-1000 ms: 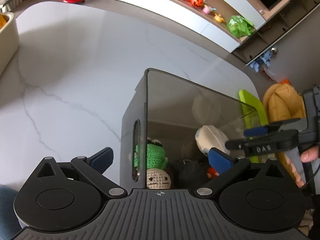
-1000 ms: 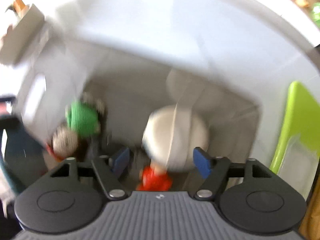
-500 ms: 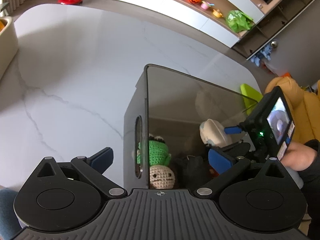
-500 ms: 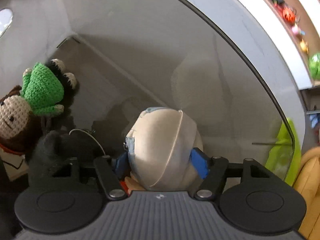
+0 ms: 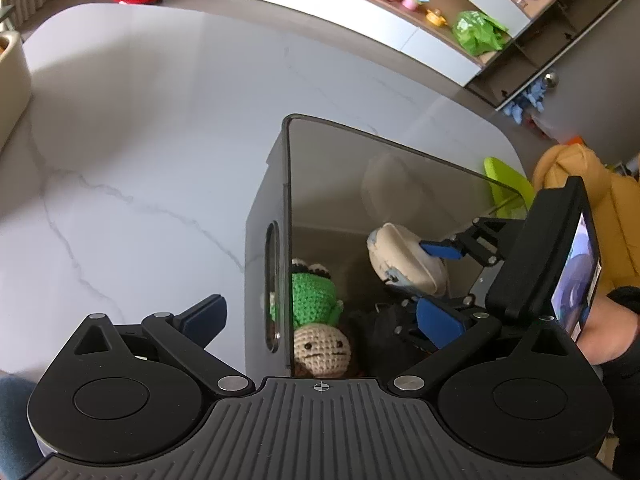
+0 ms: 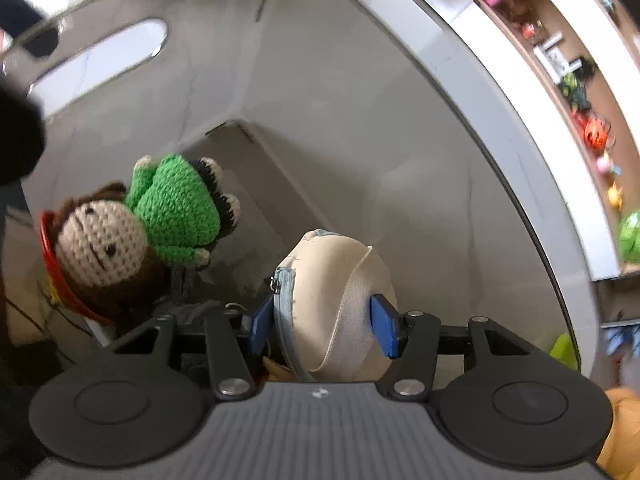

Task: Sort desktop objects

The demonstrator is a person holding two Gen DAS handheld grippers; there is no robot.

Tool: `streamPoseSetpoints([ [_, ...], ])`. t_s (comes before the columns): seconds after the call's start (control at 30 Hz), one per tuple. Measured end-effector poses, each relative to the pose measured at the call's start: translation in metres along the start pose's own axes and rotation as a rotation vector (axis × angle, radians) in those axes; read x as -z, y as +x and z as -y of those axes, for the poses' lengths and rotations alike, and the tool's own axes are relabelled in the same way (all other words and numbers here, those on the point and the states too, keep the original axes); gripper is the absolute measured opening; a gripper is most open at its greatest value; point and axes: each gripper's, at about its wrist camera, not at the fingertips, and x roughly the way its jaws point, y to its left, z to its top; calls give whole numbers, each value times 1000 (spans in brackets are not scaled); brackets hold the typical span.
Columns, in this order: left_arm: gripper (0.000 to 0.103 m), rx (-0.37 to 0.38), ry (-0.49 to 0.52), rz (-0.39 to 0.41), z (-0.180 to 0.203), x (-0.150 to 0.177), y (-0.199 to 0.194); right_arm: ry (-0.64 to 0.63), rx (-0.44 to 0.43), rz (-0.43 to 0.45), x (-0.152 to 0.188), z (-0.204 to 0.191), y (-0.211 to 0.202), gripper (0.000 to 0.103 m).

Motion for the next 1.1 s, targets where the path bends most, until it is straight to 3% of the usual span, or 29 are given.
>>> streamPoseSetpoints([
  [0.17, 103, -7, -17, 11, -4, -1, -2, 16, -9, -10, 0, 8, 1, 60],
  [0.27, 103, -15, -19, 11, -6, -2, -2, 72, -31, -10, 1, 20, -1, 70],
  [0.4, 103, -31, 3, -6, -3, -2, -1, 179, -93, -25, 5, 40, -8, 73],
  [0.57, 103, -21, 61, -50, 4, -11, -3, 414, -216, -8, 28, 82, -25, 73],
  [0.73, 103, 58, -38, -77, -11, -24, 7, 700, -417, 156, 78, 127, -56, 76],
  [0.83, 103, 85, -66, -100, -13, -24, 20, 834, -522, 205, 107, 145, -63, 78],
  [0.9, 103, 87, -49, -105, -7, -22, 23, 864, -548, 193, 114, 147, -60, 78],
  [1.0, 103, -3, 42, -73, 11, -19, 21, 869, -570, 156, 114, 144, -52, 76],
  [1.1, 103, -72, 116, -47, 23, -16, 14, 791, -547, 145, 93, 130, -50, 79],
])
